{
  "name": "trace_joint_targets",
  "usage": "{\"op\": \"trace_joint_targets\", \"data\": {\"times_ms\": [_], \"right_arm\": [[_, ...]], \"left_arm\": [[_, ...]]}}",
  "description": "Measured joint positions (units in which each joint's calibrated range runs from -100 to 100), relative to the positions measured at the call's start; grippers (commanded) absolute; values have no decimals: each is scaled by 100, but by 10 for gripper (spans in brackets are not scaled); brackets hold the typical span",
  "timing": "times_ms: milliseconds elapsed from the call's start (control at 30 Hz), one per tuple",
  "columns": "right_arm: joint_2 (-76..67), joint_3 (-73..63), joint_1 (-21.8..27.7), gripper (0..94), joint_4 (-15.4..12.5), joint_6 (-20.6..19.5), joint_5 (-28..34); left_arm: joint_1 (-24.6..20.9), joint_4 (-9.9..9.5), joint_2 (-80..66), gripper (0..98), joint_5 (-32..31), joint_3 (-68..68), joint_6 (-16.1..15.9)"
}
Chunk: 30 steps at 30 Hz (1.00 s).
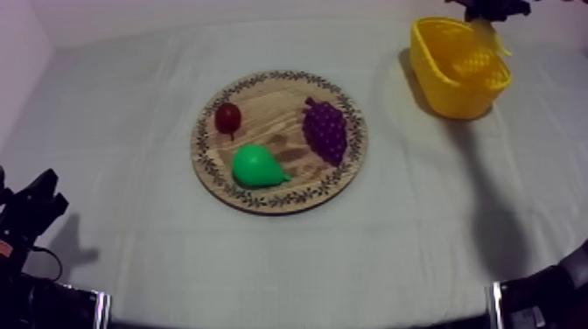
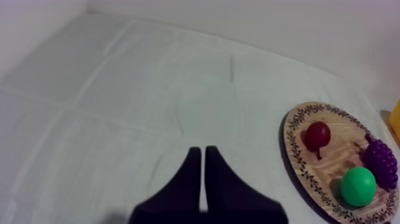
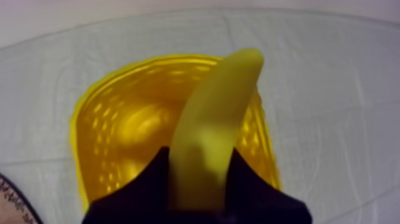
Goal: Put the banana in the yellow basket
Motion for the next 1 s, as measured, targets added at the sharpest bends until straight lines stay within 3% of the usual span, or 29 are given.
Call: {"op": "trace_joint_targets", "data": {"times_ms": [267,333,433,567,667,867,1000], "right_arm": [[730,-40,-9,115,95,-157,-309],[767,2,-17,236,95,-172,-362],[761,86,-38,499,59,-145,-456],[689,308,-104,618,83,-46,-479],[530,517,-107,546,220,-169,-708],[-64,998,-79,204,255,-363,-853],[-749,1435,-127,70,344,-490,-894]], "left_arm": [[0,0,0,0,-8,0,0],[0,0,0,0,-8,0,0],[0,0,0,0,-8,0,0],[0,0,0,0,-8,0,0],[0,0,0,0,-8,0,0],[0,0,0,0,0,0,0],[0,0,0,0,0,0,0]]}}
